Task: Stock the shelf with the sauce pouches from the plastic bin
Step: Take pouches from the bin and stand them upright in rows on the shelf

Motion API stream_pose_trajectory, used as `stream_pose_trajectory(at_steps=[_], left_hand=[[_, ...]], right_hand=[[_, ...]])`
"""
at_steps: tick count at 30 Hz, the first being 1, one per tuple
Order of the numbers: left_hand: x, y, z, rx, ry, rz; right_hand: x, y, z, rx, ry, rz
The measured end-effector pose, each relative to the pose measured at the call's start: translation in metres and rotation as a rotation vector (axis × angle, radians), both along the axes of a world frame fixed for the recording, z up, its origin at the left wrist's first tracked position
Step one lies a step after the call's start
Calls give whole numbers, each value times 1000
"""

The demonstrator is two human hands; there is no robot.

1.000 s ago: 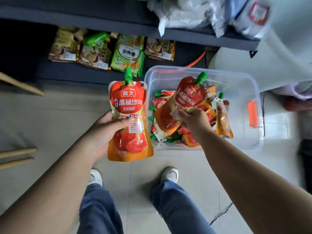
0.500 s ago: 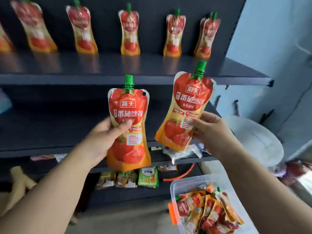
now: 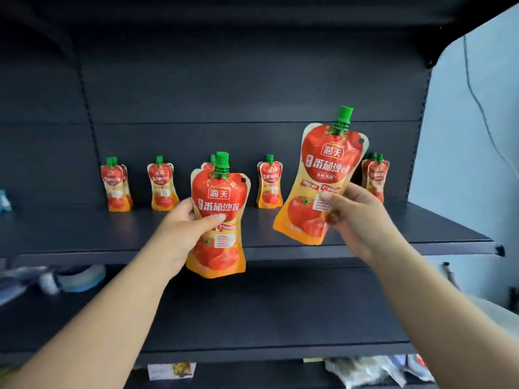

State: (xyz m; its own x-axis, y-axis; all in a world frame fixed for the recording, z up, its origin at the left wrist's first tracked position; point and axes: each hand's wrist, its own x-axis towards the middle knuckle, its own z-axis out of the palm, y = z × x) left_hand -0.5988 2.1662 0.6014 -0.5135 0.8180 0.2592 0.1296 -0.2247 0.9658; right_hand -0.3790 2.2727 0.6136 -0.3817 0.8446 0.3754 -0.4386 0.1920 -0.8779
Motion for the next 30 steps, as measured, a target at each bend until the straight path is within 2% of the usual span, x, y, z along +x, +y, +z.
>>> stream_pose_trajectory(at_steps=[6,13,17,19,22,26,30], left_hand=[[-37,77,-23,39,-86,220],[-79,174,-36,-17,-122,295],[-101,205,-58,-119,47,463],[-111,211,-76,-196,221,564],[-120,208,-98,-300,393,582],[-158,194,-104,-470,383,552],[-224,167,-103,-435,295,487]], right_hand=[[-57,74,-25,-22,-48,20],[-118,179,-57,-35,-214,38],[-146,215,-78,-56,-282,92],[-158,227,-87,-102,-266,119],[-180,236,-91,-120,-252,169],[-221,239,-92,-79,-279,230],[-262,239,-91,-70,-285,258]])
